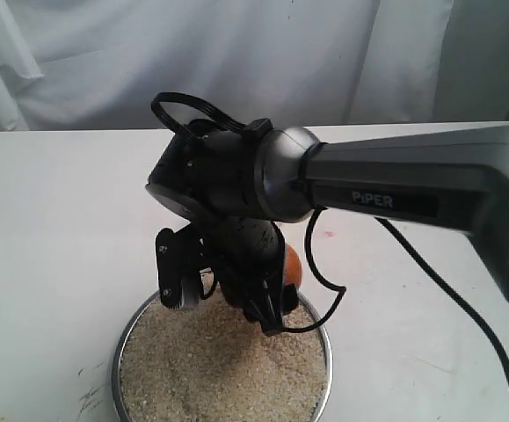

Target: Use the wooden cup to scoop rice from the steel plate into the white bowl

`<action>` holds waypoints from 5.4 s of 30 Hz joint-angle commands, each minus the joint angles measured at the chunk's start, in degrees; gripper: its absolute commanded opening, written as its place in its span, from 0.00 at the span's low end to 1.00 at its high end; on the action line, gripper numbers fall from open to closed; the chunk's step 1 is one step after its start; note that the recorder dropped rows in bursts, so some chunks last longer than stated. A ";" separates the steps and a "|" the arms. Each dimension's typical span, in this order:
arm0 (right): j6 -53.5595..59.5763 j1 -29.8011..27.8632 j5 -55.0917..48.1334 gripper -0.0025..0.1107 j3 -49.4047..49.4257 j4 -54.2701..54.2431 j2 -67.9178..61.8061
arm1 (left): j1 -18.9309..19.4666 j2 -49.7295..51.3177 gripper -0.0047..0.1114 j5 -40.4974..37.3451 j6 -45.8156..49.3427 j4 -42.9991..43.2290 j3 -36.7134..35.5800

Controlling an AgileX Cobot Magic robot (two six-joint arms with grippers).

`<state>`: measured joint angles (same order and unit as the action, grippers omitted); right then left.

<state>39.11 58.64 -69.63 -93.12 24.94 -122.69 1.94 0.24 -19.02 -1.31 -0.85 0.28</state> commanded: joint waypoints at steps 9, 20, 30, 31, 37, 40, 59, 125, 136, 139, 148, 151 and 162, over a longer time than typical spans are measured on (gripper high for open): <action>5.97 -0.84 -0.33 0.02 -0.45 -17.86 2.71 | 0.11 -0.24 0.04 0.76 -0.04 0.05 -0.28; 5.36 -1.96 -0.33 0.02 -0.45 -20.41 -0.94 | 0.11 -0.24 0.04 0.76 -0.04 0.05 -0.28; 1.10 -3.86 -0.33 0.02 -0.45 -21.05 -2.76 | 0.11 -0.24 0.04 0.76 -0.04 0.05 -0.28; 0.93 -4.23 -0.33 0.03 -0.45 -21.65 -2.76 | 0.11 -0.24 0.04 0.76 -0.04 0.05 -0.28; -0.85 -4.39 -0.33 0.28 -0.45 -22.38 -2.76 | 0.11 -0.24 0.04 0.76 -0.04 0.05 -0.28; -1.44 -4.39 -0.33 0.45 -0.45 -21.59 -2.76 | 0.11 -0.24 0.04 0.76 -0.04 0.05 -0.28; -2.96 -4.64 0.50 0.48 -0.45 -21.48 -2.30 | 0.11 -0.24 0.04 0.76 -0.04 0.05 -0.28; 79.14 -34.27 28.40 0.88 56.76 -115.58 28.69 | 0.11 -0.24 0.04 0.76 -0.04 0.05 -0.28; 81.86 -32.92 26.87 0.88 55.25 -115.70 21.32 | 0.11 -0.24 0.04 0.76 -0.04 0.05 -0.28; 81.44 -30.93 27.63 0.88 53.60 -115.49 20.33 | 0.11 -0.24 0.04 0.76 -0.04 0.05 -0.28; 78.14 -27.85 28.72 0.88 49.20 -113.58 15.17 | 0.11 -0.24 0.04 0.76 -0.04 0.05 -0.28; 74.76 -27.85 28.72 0.92 47.94 -110.90 14.31 | 0.11 -0.24 0.04 0.76 -0.04 0.05 -0.28; 72.44 -26.01 32.35 0.94 45.91 -109.38 14.11 | 0.11 -0.24 0.04 0.76 -0.04 0.05 -0.28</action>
<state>111.27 32.50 -37.65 -46.92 -84.61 -108.37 1.94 0.24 -19.02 -1.31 -0.85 0.28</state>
